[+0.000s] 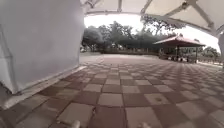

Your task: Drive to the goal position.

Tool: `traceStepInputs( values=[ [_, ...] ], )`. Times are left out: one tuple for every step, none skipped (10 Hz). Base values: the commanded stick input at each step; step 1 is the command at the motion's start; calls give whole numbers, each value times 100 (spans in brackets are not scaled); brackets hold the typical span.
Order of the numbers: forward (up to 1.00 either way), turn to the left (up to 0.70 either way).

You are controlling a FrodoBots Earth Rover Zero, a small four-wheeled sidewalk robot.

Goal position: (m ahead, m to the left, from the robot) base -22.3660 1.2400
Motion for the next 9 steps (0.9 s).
traceStepInputs(
  values=[
    [0,0],
    [0,0],
    [0,0],
    [0,0],
    [0,-2],
    [0,-43],
    [0,-45],
    [0,-45],
    [0,-45]
  ],
)
